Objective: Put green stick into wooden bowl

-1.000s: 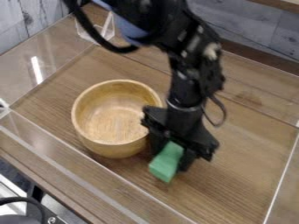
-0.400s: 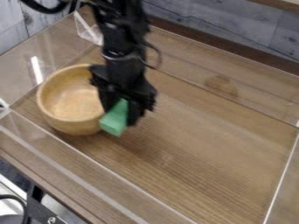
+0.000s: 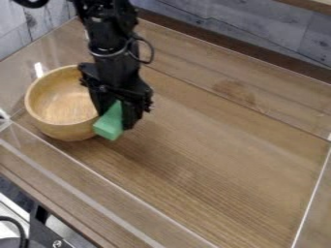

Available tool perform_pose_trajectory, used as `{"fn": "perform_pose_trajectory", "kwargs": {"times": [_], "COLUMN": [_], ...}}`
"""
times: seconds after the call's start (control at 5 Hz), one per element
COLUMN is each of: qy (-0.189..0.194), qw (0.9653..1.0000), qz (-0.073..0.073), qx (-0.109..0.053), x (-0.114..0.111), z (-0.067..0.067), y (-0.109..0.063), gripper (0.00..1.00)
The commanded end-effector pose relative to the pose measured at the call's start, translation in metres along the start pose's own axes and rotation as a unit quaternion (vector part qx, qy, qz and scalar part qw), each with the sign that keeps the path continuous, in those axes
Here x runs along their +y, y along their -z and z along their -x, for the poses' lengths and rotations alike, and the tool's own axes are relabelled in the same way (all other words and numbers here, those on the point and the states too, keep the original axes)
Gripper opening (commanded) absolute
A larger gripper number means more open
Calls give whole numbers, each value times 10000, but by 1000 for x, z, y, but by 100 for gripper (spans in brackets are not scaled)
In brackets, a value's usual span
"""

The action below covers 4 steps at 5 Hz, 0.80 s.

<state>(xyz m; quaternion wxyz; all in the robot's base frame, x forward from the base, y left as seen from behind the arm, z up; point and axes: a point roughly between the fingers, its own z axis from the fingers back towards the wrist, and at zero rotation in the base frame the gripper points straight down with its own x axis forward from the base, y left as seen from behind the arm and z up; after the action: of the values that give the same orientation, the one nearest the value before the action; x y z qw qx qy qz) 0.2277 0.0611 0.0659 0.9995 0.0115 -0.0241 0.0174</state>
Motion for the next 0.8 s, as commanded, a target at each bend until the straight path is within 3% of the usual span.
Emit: {"fn": "perform_pose_trajectory", "kwargs": {"times": [0.0, 0.6], "qy": [-26, 100], "qw": [9999, 9998], "qz": [5, 110], "qx": [-133, -146], "x": [-12, -61], "z": [-7, -8], "y": [-3, 10], "gripper": [0, 0]}}
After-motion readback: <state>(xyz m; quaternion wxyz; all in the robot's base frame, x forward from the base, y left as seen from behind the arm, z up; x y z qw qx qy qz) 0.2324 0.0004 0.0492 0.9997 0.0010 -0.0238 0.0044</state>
